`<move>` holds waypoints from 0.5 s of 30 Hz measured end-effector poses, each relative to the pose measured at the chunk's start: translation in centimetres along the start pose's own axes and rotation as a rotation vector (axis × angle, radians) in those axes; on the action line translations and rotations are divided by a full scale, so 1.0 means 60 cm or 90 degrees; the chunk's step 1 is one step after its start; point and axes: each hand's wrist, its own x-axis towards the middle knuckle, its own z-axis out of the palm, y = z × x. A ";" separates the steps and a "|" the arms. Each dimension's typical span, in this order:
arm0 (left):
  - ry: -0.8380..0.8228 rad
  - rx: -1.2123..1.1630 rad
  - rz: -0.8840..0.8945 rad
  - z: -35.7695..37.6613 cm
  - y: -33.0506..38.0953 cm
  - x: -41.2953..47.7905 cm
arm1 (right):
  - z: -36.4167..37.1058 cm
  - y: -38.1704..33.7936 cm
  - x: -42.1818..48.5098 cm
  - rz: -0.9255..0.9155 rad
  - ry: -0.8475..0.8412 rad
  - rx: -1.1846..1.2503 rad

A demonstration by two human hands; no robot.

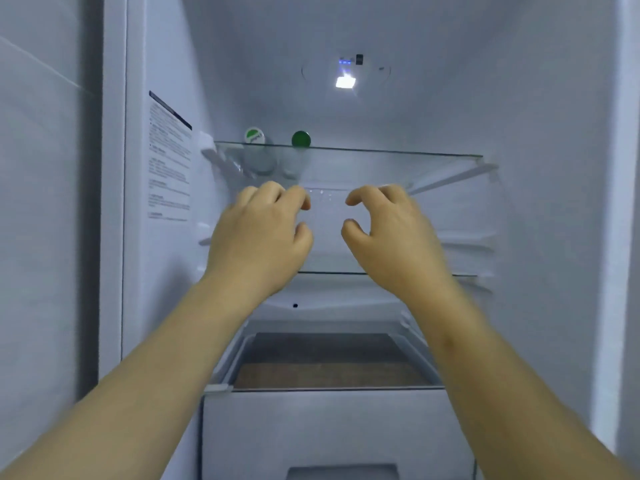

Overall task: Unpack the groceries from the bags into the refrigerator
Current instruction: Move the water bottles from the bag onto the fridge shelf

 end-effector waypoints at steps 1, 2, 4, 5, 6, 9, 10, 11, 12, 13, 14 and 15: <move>-0.011 -0.015 -0.001 0.009 0.004 -0.019 | 0.002 0.004 -0.020 0.017 -0.011 0.013; -0.023 -0.032 -0.002 0.018 0.009 -0.037 | 0.005 0.007 -0.039 0.032 -0.018 0.020; -0.043 -0.060 -0.004 0.035 0.018 -0.073 | 0.010 0.018 -0.078 0.060 -0.034 0.023; -0.052 -0.071 -0.007 0.043 0.023 -0.091 | 0.013 0.024 -0.098 0.072 -0.048 0.021; -0.064 -0.079 -0.010 0.050 0.027 -0.110 | 0.016 0.030 -0.119 0.084 -0.064 0.017; -0.100 -0.113 -0.015 0.072 0.040 -0.167 | 0.023 0.046 -0.184 0.123 -0.115 0.005; -0.118 -0.126 -0.012 0.079 0.044 -0.185 | 0.026 0.051 -0.206 0.135 -0.128 0.001; -0.135 -0.137 -0.006 0.086 0.050 -0.203 | 0.028 0.055 -0.227 0.147 -0.139 -0.006; -0.152 -0.149 -0.003 0.092 0.057 -0.221 | 0.031 0.059 -0.249 0.158 -0.151 -0.013; -0.174 -0.160 -0.010 0.097 0.064 -0.240 | 0.033 0.064 -0.271 0.169 -0.164 -0.022; -0.203 -0.173 -0.020 0.101 0.073 -0.259 | 0.035 0.069 -0.294 0.182 -0.180 -0.030; -0.227 -0.185 -0.024 0.105 0.081 -0.278 | 0.036 0.074 -0.316 0.200 -0.197 -0.037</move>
